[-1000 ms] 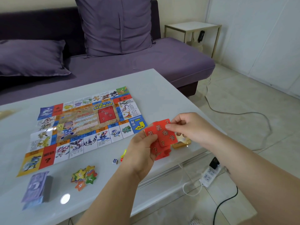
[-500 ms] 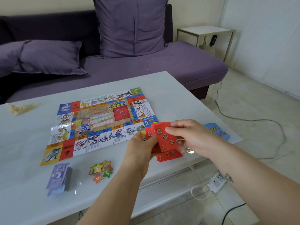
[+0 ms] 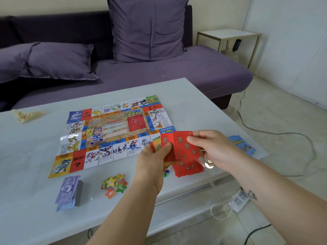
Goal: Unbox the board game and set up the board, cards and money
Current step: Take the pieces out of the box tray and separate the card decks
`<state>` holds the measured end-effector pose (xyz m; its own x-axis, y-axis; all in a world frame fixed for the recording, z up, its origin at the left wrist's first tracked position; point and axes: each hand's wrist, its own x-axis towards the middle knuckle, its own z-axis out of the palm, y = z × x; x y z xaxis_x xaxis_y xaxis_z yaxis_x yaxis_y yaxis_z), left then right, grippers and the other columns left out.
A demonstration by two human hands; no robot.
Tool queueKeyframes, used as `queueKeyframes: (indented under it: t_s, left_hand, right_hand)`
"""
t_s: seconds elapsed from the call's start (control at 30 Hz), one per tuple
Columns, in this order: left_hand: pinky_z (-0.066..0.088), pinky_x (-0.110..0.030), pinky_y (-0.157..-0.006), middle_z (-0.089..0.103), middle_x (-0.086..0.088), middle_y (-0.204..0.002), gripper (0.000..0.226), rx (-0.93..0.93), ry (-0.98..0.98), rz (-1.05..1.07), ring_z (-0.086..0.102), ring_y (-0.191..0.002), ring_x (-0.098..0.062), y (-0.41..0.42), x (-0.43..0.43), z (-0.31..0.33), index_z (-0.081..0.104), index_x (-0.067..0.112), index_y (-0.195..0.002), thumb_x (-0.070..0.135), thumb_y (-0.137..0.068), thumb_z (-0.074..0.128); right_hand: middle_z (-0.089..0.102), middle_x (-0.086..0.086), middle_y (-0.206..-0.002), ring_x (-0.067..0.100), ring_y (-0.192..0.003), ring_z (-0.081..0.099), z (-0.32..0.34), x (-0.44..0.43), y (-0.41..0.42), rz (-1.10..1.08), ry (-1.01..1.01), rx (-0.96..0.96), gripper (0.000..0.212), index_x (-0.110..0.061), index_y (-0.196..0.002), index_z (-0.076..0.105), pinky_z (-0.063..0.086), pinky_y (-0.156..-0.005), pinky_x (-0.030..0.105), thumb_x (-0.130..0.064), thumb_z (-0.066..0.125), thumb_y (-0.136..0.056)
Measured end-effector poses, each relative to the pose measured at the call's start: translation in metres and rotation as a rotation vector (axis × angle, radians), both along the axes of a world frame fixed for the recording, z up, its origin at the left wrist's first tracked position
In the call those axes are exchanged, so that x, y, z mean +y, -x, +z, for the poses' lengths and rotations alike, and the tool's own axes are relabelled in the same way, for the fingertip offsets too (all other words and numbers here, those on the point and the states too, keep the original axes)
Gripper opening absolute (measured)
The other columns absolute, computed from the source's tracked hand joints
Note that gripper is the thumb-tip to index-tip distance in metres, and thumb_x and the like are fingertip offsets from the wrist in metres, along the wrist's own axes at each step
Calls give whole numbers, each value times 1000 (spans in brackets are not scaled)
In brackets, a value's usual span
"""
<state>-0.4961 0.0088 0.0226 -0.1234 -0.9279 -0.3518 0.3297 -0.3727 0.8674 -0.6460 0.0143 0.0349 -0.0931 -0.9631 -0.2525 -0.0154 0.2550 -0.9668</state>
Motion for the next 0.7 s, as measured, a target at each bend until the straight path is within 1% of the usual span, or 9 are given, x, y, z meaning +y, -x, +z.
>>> queueKeyframes:
  t_s: [0.03, 0.07, 0.17, 0.3, 0.4, 0.47, 0.53, 0.63, 0.7]
  left_hand:
    - [52, -34, -76, 72, 0, -70, 7, -21, 4, 4, 67, -63, -15, 1, 1, -1, 61, 15, -90, 9, -91, 58]
    - [50, -32, -70, 72, 0, -69, 7, -45, 6, 2, 66, -61, -15, 2, 1, -2, 60, 15, -90, 9, -91, 58]
    - [47, -25, -57, 72, -2, -72, 6, -89, -1, 0, 65, -59, -16, 5, 3, -3, 60, 15, -92, 10, -91, 58]
    - [45, -16, -41, 71, -5, -73, 9, 43, -25, -21, 65, -50, -10, 6, 7, 5, 60, 13, -91, 5, -92, 54]
    - [53, -20, -48, 72, -4, -71, 14, 203, -46, -58, 68, -56, -12, 7, 9, 11, 61, 8, -99, 5, -96, 47]
    - [54, -22, -50, 70, -5, -67, 14, 210, -78, -10, 66, -54, -13, 3, 6, 12, 59, 7, -96, 6, -97, 44]
    - [56, -24, -57, 71, -8, -78, 11, 181, -117, 89, 67, -64, -15, -4, -2, 11, 57, 8, -96, 7, -97, 46]
    - [56, -28, -62, 69, -13, -101, 17, 144, -131, 188, 67, -81, -20, -17, -11, 7, 55, 9, -111, 9, -97, 48]
    - [54, -32, -70, 69, -12, -105, 20, 123, -120, 207, 66, -90, -22, -21, -14, 6, 55, 10, -115, 9, -96, 48]
  right_hand:
    - [68, 5, -76, 16, -66, 61, -1, 1, -2, -4, 5, 7, 9, -12, -84, 67, 48, -55, 22, -11, 61, -90]
    - [67, 4, -75, 16, -65, 60, -3, 1, -4, -10, 13, 20, 9, -14, -83, 67, 46, -54, 22, -12, 62, -90]
    - [70, 1, -77, 18, -75, 62, -9, 0, -6, -27, 9, 35, 9, -19, -82, 69, 46, -70, 33, -15, 65, -88]
    - [72, 3, -74, 21, -76, 62, -9, -2, -4, -33, -1, -59, 14, -18, -78, 71, 43, -73, 37, -10, 64, -88]
    - [72, 5, -80, 21, -79, 65, -8, -5, -1, -63, 9, -79, 12, -15, -82, 70, 48, -76, 37, -9, 62, -89]
    - [72, 6, -89, 21, -86, 66, -8, -7, 3, -87, 4, -55, 10, -14, -88, 70, 50, -82, 38, -10, 61, -90]
    - [72, 6, -92, 19, -86, 67, -8, -7, 8, -102, 4, -5, 12, -11, -98, 70, 53, -81, 36, -10, 62, -89]
    - [71, 1, -92, 12, -80, 67, -14, -5, 8, -75, 45, 355, 20, -12, -107, 69, 51, -73, 24, -15, 66, -88]
    - [69, -2, -91, 11, -80, 65, -18, -2, 3, -10, 66, 517, 20, -15, -108, 69, 48, -67, 17, -17, 65, -88]
